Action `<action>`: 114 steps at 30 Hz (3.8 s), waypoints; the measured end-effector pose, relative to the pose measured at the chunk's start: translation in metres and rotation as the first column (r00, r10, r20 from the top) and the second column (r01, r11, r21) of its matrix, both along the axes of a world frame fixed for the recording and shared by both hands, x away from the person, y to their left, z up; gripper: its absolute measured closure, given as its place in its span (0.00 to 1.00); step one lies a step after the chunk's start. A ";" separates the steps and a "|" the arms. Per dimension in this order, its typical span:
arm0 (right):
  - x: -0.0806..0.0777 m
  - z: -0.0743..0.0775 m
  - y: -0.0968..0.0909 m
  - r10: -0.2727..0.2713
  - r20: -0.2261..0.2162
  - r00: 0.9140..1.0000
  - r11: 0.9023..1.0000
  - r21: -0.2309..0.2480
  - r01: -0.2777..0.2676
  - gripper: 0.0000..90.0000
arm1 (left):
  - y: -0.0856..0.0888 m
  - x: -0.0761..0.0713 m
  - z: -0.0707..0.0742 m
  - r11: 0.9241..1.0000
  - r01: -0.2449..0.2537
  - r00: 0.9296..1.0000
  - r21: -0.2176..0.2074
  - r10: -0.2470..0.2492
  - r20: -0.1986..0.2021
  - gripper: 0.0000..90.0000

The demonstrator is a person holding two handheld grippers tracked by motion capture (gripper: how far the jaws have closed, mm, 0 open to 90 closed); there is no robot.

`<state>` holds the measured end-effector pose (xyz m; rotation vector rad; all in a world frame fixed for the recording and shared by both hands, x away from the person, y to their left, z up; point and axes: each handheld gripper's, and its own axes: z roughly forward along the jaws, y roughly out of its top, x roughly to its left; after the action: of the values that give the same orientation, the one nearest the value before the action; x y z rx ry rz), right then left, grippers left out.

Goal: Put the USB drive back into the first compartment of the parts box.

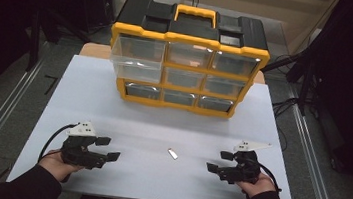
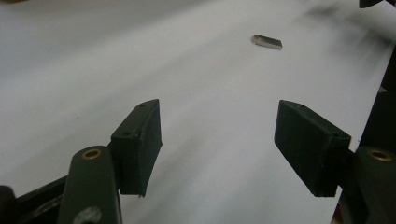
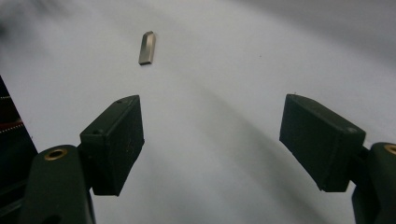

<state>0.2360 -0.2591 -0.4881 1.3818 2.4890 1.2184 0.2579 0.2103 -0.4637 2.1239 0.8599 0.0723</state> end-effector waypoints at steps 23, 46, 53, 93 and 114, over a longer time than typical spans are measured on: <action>0.001 0.000 -0.005 -0.006 -0.013 1.000 1.000 0.025 0.006 0.22 | 0.004 0.006 -0.001 1.000 0.026 0.999 -0.014 -0.027 -0.047 0.30; 0.021 0.016 -0.005 -0.001 -0.027 1.000 1.000 0.011 0.001 0.22 | 0.007 0.005 0.000 0.998 0.051 0.997 -0.035 -0.053 -0.050 0.22; 0.026 0.021 0.004 -0.025 -0.015 1.000 0.996 0.084 0.026 0.00 | 0.006 0.007 -0.002 0.997 0.062 0.997 -0.043 -0.064 -0.050 0.11; 0.059 0.035 0.081 0.086 0.002 0.996 0.996 -0.026 -0.086 0.00 | 0.006 0.007 -0.002 0.998 0.052 0.997 -0.028 -0.053 -0.060 0.18; 0.071 0.034 0.114 0.112 0.009 0.994 0.992 -0.063 -0.111 0.00 | 0.007 0.007 -0.001 0.998 0.055 0.997 -0.036 -0.057 -0.058 0.18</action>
<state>0.3070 -0.1448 -0.4538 1.2320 2.6036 1.1533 0.2652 0.2174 -0.4648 2.1256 0.8297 -0.0343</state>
